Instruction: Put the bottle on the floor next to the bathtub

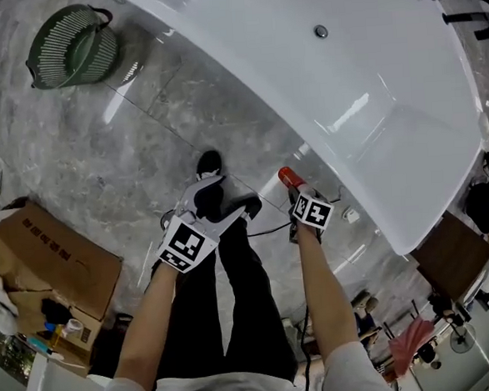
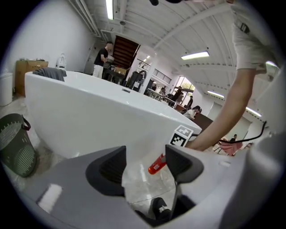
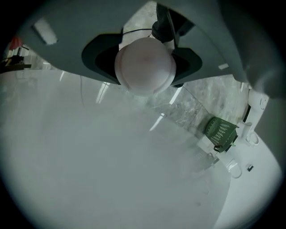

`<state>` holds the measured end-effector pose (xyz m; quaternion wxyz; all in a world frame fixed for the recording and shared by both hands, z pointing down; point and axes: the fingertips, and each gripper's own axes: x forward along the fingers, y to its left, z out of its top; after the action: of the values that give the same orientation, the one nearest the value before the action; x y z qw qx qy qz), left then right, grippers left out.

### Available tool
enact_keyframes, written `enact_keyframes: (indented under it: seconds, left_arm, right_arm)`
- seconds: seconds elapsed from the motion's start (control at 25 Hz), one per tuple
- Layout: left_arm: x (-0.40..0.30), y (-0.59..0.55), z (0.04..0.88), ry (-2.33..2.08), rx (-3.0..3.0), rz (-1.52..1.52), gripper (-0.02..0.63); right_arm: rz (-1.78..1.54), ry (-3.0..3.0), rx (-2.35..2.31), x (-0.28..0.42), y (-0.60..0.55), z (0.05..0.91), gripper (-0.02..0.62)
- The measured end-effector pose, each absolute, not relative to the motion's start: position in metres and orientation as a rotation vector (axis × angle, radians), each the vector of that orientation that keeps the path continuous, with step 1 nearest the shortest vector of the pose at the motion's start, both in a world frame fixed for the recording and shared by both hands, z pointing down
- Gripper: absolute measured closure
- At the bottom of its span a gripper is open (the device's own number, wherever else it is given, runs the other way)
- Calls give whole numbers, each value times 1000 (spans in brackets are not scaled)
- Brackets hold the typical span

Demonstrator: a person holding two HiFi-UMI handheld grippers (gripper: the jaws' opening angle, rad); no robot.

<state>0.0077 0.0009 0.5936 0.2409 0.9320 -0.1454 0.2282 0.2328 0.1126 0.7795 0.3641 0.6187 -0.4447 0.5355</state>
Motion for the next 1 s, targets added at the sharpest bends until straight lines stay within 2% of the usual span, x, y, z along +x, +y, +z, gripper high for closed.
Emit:
enact_keyframes:
  seconds: [0.52, 1.0]
  left_arm:
    - [-9, 9, 632, -671, 2511, 450, 278]
    - [-18, 26, 675, -711, 2423, 456, 279]
  right_arm:
    - [1254, -1268, 1384, 200, 71, 888, 308]
    - [1175, -1291, 1326, 173, 47, 971, 308]
